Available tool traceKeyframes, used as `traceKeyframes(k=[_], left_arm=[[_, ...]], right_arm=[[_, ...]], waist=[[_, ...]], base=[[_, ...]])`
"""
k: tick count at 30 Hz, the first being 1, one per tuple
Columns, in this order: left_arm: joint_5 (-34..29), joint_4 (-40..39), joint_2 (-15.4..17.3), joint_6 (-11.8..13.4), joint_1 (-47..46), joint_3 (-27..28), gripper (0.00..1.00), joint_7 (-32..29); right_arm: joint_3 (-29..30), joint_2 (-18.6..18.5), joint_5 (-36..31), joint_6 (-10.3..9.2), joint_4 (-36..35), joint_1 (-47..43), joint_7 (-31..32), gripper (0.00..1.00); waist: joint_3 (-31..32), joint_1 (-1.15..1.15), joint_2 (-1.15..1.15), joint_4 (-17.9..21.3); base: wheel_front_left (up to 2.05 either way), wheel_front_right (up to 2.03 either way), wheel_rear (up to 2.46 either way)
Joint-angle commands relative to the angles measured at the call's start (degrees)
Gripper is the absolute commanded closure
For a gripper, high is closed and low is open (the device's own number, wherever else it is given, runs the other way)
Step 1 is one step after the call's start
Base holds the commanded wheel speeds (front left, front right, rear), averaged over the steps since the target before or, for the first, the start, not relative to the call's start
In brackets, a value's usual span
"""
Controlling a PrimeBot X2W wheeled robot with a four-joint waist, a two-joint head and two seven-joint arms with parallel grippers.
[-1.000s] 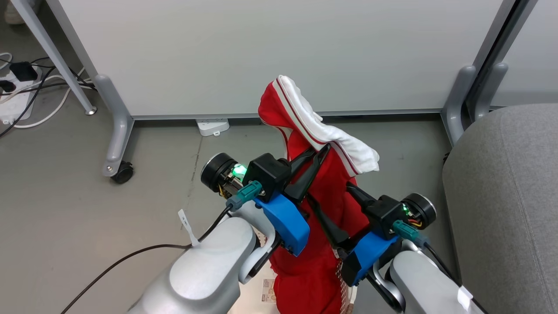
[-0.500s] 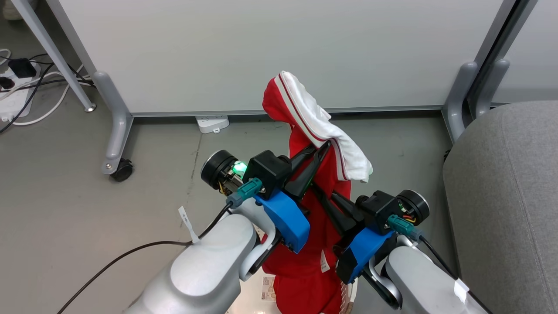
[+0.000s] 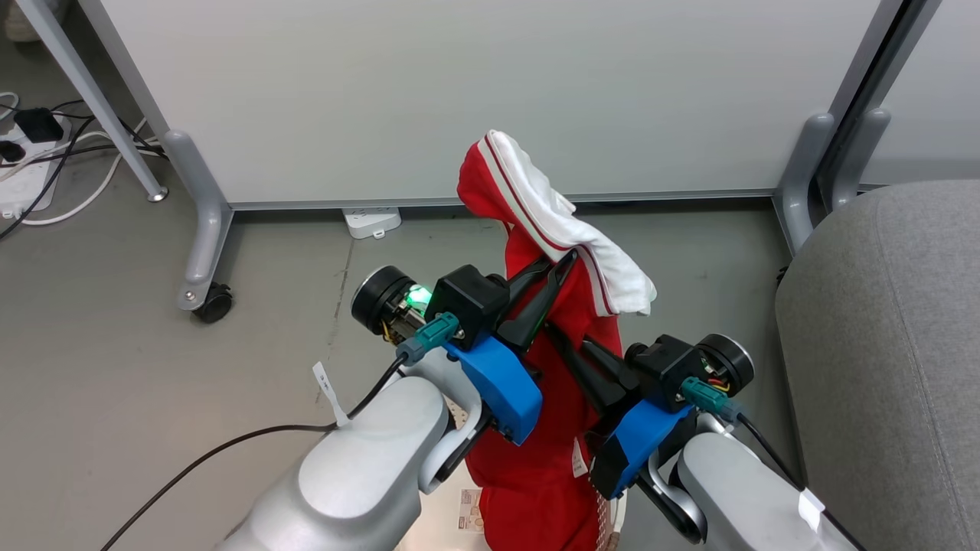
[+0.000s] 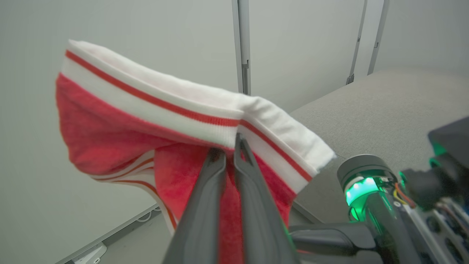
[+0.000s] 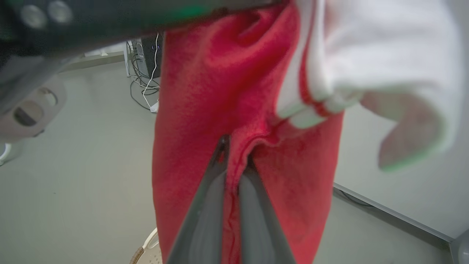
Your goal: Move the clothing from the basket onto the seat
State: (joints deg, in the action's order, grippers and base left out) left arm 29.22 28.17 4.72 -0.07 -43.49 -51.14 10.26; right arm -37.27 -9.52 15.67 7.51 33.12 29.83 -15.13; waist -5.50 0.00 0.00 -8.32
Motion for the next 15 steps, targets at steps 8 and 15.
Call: traceKeyframes(k=[8,15], left_arm=[[0.4,0.4,0.3,0.9,-0.6,-0.2,0.00,0.7],[0.5,0.4,0.6,1.1,-0.6,-0.3,0.00,0.9]], right_arm=[[1.1,-0.2,0.5,-0.04,-0.6,-0.8,0.0,1.00],[2.1,-0.1,0.2,-0.04,-0.9,-1.4,-0.1,1.00]], waist=[[-0.1,0.00,0.00,0.1],[-0.4,0.00,0.00,0.7]], base=[[0.00,0.00,0.00],[0.00,0.00,0.00]])
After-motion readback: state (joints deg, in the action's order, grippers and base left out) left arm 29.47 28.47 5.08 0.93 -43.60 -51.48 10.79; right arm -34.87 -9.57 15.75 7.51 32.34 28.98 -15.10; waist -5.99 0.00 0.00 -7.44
